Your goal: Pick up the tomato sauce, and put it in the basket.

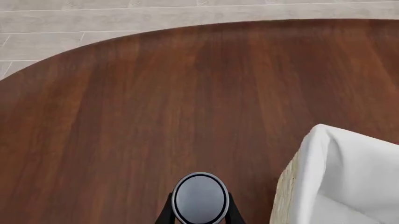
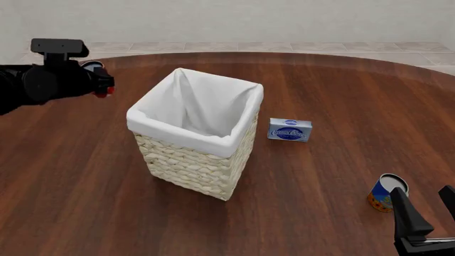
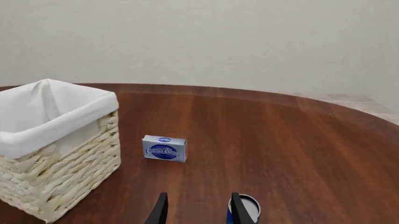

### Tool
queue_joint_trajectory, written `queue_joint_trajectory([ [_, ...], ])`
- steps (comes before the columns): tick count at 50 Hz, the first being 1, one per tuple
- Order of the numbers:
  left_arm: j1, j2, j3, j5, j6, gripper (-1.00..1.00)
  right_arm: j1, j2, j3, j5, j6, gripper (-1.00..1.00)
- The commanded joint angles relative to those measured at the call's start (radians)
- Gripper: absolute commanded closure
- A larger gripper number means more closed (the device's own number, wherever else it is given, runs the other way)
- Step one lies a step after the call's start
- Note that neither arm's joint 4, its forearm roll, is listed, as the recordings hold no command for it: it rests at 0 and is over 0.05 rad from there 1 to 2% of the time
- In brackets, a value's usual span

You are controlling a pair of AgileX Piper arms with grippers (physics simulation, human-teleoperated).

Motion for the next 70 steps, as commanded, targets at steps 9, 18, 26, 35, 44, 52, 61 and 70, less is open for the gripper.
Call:
queue_joint_trajectory([
  [9, -0.086, -0.108, -0.082, 0.097, 0.039, 1.0, 0.005, -0.01, 0.0, 0.005, -0.006, -1.0],
  [18, -0.143, -0.14, -0.12, 0.142, 0.052, 1.0, 0.01, -0.018, 0.0, 0.012, -0.009, -1.0],
  [26, -0.184, -0.159, -0.159, 0.18, 0.063, 1.0, 0.01, -0.019, 0.0, 0.012, -0.009, -1.0],
  [35, -0.237, -0.175, -0.179, 0.211, 0.074, 1.0, 0.011, -0.017, 0.0, 0.008, -0.01, -1.0],
  [44, -0.29, -0.179, -0.197, 0.24, 0.08, 1.0, 0.011, -0.029, 0.0, 0.018, -0.008, -1.0],
  [52, -0.337, -0.174, -0.199, 0.253, 0.071, 1.0, 0.011, -0.036, 0.0, 0.025, -0.009, -1.0],
  [61, -0.397, -0.167, -0.19, 0.269, 0.066, 1.0, 0.01, -0.037, 0.0, 0.027, -0.01, -1.0],
  [70, -0.429, -0.154, -0.189, 0.276, 0.06, 1.0, 0.008, -0.03, 0.0, 0.022, -0.009, -1.0],
])
